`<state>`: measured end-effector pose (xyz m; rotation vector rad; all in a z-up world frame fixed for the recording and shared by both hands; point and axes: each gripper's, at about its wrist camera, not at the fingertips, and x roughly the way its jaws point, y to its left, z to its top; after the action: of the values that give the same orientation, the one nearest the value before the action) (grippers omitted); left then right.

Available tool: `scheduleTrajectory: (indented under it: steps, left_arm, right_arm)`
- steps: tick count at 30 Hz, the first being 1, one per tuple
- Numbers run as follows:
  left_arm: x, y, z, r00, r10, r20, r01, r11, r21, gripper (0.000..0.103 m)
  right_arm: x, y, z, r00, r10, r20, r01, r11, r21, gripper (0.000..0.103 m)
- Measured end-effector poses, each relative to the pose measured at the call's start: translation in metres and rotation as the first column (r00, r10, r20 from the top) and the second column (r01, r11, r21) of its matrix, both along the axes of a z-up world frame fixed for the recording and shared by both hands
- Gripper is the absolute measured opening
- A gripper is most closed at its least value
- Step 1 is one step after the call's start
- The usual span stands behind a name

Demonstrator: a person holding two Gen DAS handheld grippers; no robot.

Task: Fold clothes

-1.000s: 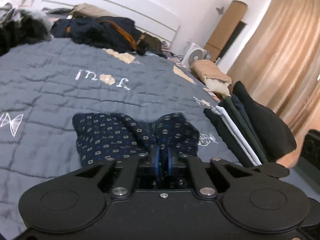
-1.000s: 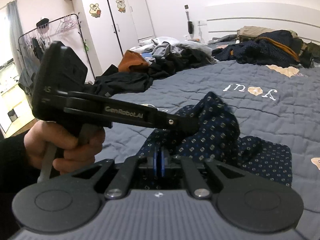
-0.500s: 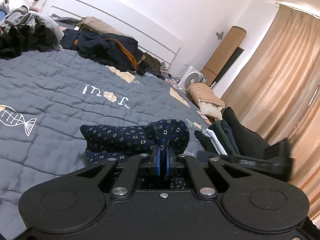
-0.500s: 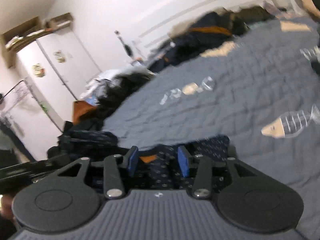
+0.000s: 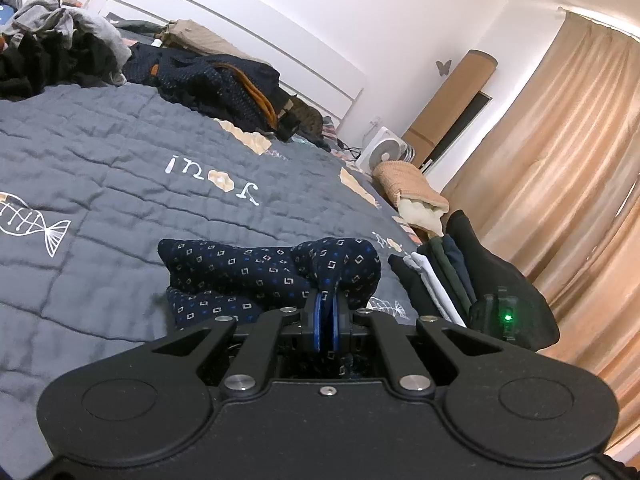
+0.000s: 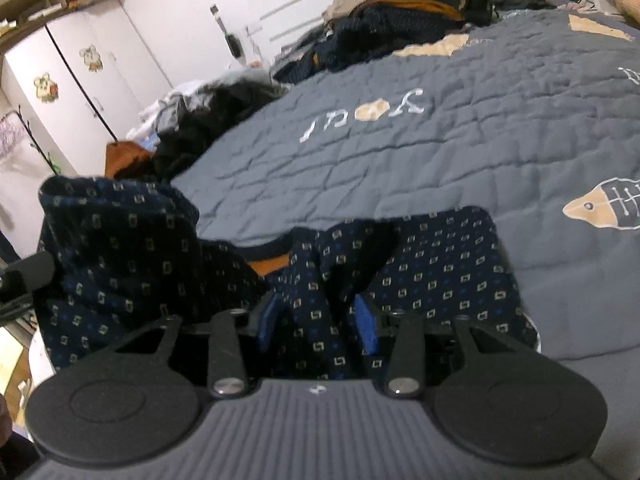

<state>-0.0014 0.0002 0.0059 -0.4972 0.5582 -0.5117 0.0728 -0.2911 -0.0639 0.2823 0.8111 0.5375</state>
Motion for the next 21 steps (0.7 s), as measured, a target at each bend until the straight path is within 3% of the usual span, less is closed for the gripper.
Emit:
scheduleTrajectory:
  steps: [1, 2, 7, 12, 16, 21]
  left_arm:
    - [0.000, 0.000, 0.000, 1.000, 0.000, 0.000, 0.000, 1.000, 0.001, 0.006]
    - [0.001, 0.000, -0.001, 1.000, 0.000, -0.001, 0.000, 1.000, 0.001, 0.006]
    - [0.002, 0.000, -0.002, 1.000, 0.005, 0.000, -0.005, 1.000, 0.006, 0.006]
    - [0.002, 0.000, -0.001, 1.000, 0.012, 0.002, -0.012, 1.000, 0.007, 0.006]
    - [0.001, -0.003, 0.000, 1.000, 0.007, 0.005, -0.007, 1.000, 0.009, 0.006]
    - [0.002, -0.011, -0.003, 1.000, -0.009, -0.001, 0.009, 1.000, 0.024, 0.006]
  right_arm:
    - [0.001, 0.001, -0.001, 1.000, 0.007, -0.013, -0.007, 1.000, -0.001, 0.015]
    - [0.000, 0.002, -0.001, 1.000, 0.010, -0.020, -0.010, 1.000, 0.001, 0.006]
    - [-0.005, -0.011, 0.011, 0.999, -0.028, -0.036, 0.029, 0.999, 0.028, 0.003]
    - [-0.015, -0.046, 0.034, 0.994, -0.103, -0.025, 0.105, 0.987, 0.118, 0.003]
    - [-0.023, -0.064, 0.044, 0.991, -0.132, -0.026, 0.134, 0.988, 0.076, 0.003]
    - [-0.024, -0.072, 0.021, 0.983, -0.179, -0.032, 0.178, 0.983, -0.051, 0.005]
